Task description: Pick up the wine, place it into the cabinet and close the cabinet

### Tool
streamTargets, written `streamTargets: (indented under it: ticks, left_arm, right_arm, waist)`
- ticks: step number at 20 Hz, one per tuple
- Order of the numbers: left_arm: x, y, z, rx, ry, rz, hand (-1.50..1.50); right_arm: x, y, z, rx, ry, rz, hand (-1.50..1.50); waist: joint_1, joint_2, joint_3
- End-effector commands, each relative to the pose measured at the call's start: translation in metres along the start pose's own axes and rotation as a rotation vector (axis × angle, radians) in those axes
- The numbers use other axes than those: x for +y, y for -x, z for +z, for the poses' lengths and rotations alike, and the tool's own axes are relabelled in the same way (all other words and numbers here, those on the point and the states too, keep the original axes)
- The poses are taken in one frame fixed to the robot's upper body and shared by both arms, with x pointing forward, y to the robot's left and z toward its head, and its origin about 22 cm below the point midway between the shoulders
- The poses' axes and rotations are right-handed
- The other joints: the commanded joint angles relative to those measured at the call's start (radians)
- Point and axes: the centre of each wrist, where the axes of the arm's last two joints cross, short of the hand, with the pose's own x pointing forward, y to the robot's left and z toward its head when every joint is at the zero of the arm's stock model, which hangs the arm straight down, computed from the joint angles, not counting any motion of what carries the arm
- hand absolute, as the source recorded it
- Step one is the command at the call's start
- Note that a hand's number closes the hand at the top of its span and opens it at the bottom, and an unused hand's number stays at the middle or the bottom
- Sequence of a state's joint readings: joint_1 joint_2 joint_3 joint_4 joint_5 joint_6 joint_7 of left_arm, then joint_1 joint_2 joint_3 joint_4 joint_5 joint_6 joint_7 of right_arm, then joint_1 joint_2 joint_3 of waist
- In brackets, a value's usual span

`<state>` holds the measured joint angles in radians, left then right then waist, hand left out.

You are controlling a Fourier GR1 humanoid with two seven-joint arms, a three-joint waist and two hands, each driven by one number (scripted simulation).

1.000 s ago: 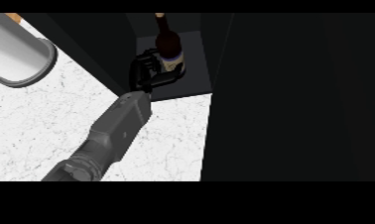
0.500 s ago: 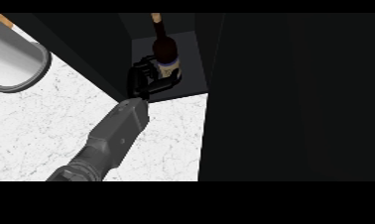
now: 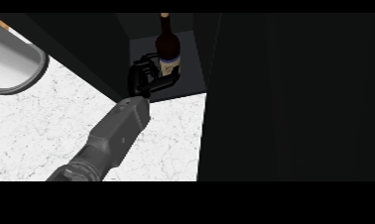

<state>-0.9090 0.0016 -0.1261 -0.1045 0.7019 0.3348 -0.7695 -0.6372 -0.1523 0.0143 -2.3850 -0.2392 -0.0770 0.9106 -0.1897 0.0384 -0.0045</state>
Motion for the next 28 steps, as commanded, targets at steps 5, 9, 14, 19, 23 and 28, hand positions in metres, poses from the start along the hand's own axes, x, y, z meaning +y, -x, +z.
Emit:
streamTargets:
  ticks: [5,9,14,19,23,28]
  left_arm:
    - [-0.021,-0.025,-0.014,-0.024,-0.005,-0.008,1.5]
    - [-0.031,-0.038,-0.021,-0.041,-0.019,0.006,1.5]
    - [-0.04,-0.05,-0.028,-0.041,-0.032,-0.019,1.5]
    - [-0.045,-0.058,-0.031,-0.033,-0.015,-0.008,1.5]
    - [-0.053,-0.069,-0.037,0.024,-0.042,-0.001,1.5]
    - [-0.057,-0.077,-0.04,0.039,-0.048,0.011,1.5]
  right_arm:
    - [-0.004,0.0,0.004,0.009,-0.013,-0.011,-1.5]
    - [0.001,-0.001,0.006,-0.004,-0.015,-0.009,-1.5]
    - [-0.008,0.002,0.002,-0.012,0.013,-0.003,-1.5]
    - [-0.012,0.003,0.005,-0.013,0.046,0.002,-1.5]
    - [-0.013,0.002,0.01,0.0,0.043,0.008,-1.5]
    - [-0.016,0.005,0.012,0.0,0.031,0.022,-1.5]
  waist:
    - [-0.003,0.001,0.001]
    - [-0.005,0.001,0.0]
    - [0.007,0.01,0.002]
    - [0.029,0.01,0.002]
    - [0.022,0.008,0.002]
    - [0.041,0.014,0.003]
